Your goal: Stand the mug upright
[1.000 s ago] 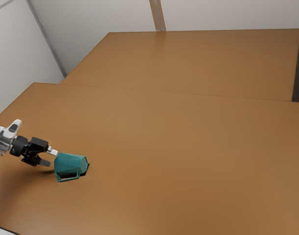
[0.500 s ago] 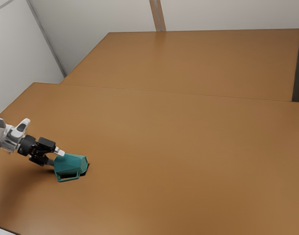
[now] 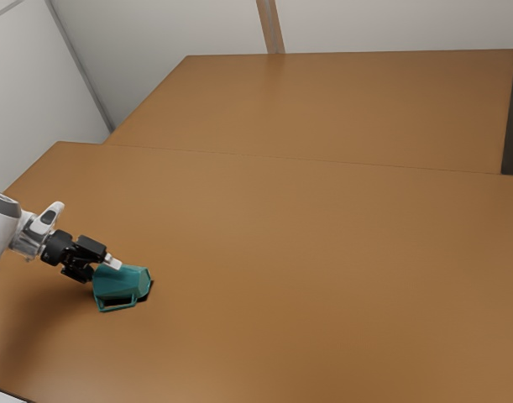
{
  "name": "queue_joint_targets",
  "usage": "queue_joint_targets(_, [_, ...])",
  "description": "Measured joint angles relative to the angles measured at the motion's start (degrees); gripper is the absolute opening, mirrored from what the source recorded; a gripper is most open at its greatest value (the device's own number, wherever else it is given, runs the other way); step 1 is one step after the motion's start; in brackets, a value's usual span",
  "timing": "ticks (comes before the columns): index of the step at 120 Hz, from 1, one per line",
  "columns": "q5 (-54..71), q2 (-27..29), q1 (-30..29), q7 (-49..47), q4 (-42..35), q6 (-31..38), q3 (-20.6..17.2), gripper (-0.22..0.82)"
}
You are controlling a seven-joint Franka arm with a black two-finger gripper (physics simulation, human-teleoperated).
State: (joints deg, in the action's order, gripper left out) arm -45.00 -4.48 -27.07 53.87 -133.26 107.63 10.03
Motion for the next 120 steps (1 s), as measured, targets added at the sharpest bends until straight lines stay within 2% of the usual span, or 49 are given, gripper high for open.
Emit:
queue_joint_targets(31, [0.0, 0.0, 0.3, 0.0, 0.0, 0.0, 0.0, 0.27])
queue_joint_targets(84, [0.1, 1.0, 1.0, 0.0, 0.0, 0.2, -0.3, -0.03])
queue_joint_targets(120, [0.2, 4.3, 3.7, -0.3, 0.0, 0.3, -0.3, -0.15])
